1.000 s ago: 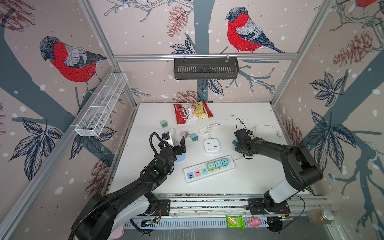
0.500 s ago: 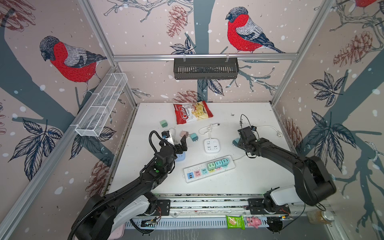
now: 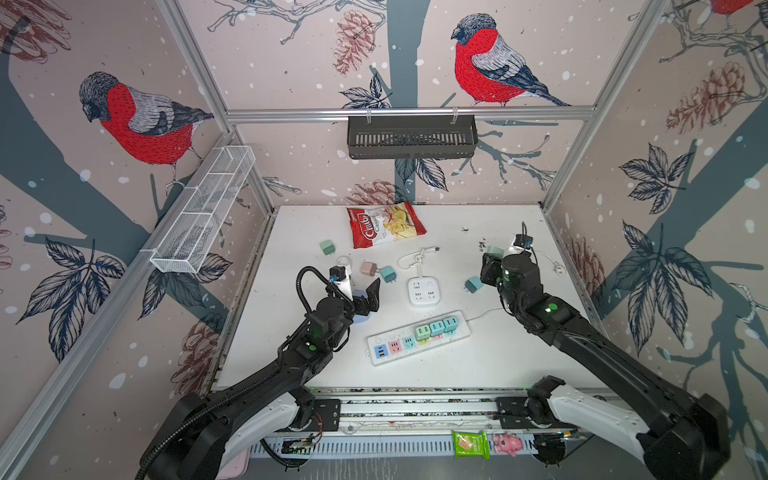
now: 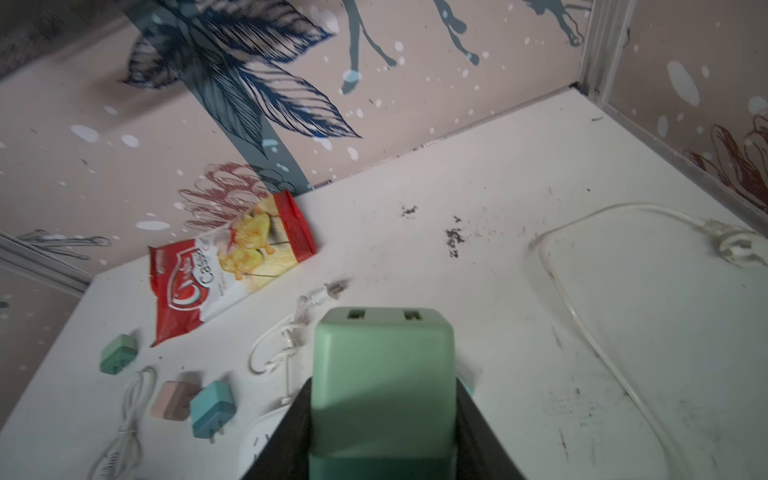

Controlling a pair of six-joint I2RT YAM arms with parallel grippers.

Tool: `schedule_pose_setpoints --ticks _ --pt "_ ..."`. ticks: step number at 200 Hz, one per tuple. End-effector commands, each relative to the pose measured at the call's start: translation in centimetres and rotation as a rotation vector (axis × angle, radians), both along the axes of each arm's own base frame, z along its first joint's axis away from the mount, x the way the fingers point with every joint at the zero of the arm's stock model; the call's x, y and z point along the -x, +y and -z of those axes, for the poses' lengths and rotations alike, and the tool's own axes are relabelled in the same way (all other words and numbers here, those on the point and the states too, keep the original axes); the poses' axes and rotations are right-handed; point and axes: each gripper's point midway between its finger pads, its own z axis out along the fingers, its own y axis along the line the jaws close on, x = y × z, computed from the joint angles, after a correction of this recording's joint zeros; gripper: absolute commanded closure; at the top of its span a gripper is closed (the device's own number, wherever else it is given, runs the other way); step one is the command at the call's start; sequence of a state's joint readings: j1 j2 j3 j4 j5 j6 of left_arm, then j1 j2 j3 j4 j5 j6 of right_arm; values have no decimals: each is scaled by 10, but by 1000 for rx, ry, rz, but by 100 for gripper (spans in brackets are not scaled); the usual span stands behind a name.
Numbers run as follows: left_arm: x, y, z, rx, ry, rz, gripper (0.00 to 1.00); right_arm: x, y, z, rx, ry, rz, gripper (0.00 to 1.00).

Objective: Insert the plug
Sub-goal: 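Carry the green adapter toward the left gripper with the right gripper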

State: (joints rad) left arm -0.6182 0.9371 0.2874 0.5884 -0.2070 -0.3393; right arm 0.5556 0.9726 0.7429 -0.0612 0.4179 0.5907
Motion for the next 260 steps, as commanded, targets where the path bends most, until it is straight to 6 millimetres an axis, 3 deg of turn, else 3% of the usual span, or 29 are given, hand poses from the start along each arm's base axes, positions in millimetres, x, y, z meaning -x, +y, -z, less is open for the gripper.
schedule_pose_setpoints --ticks 1,23,57,80,99,213,260 --pt "2 -10 -20 36 -69 57 4 -3 12 -41 8 -206 -66 79" --pt "4 -17 -24 45 -82 97 4 1 16 -36 -20 -314 -102 90" --pt "11 -33 -25 28 -104 201 5 38 61 -18 114 -565 -452 93" --pt "15 -45 -27 33 -116 271 6 46 72 1 165 -590 -526 96" --pt "23 -55 -30 45 -129 343 7 49 92 12 238 -571 -643 97" --pt "74 -100 -48 76 -241 709 17 86 125 29 474 -700 -731 99" --pt "88 -124 -42 28 -228 822 18 107 145 31 547 -785 -796 99"
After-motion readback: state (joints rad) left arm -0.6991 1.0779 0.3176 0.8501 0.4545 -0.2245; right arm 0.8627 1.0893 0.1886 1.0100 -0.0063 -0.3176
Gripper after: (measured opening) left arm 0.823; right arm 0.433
